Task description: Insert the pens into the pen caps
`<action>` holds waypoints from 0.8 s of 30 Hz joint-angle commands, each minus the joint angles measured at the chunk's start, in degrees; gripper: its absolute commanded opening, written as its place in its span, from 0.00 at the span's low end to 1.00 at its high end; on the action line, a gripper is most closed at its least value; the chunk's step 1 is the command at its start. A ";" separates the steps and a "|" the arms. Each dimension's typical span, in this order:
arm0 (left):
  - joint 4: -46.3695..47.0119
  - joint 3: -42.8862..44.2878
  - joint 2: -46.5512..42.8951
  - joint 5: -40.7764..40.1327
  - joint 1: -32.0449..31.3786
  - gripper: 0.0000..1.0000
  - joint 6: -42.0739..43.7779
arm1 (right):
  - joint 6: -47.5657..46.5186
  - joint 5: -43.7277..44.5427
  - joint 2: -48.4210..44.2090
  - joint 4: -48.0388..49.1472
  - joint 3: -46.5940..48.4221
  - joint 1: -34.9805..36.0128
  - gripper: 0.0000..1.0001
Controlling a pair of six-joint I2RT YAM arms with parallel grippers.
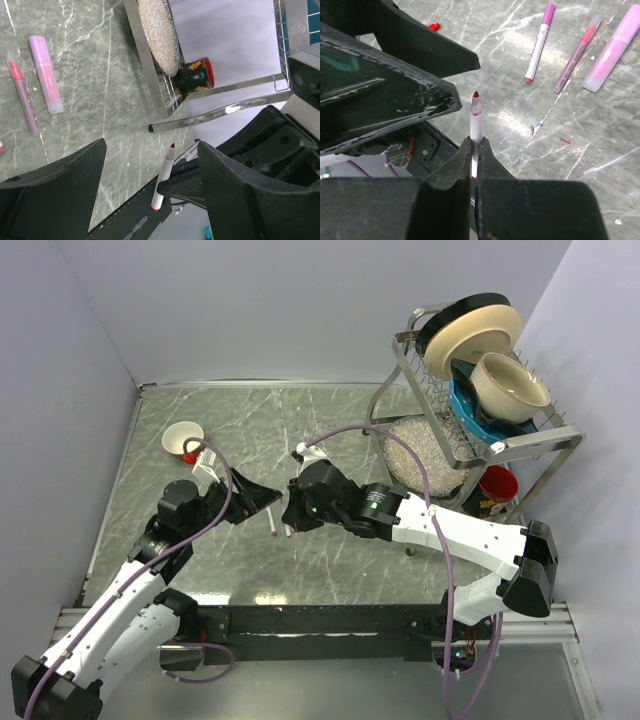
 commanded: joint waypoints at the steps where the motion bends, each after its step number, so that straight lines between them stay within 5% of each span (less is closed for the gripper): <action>1: 2.78 2.02 -0.74 0.95 -0.21 0.77 -0.47 | 0.85 -0.15 -0.37 1.99 1.76 0.39 0.00; 21: 3.92 1.23 4.36 5.79 -1.79 0.33 -1.18 | 1.72 0.37 1.30 2.17 4.39 0.48 0.00; 24: 4.10 1.23 4.18 5.96 -1.97 0.15 -1.44 | 1.99 0.55 2.18 1.73 5.18 0.48 0.00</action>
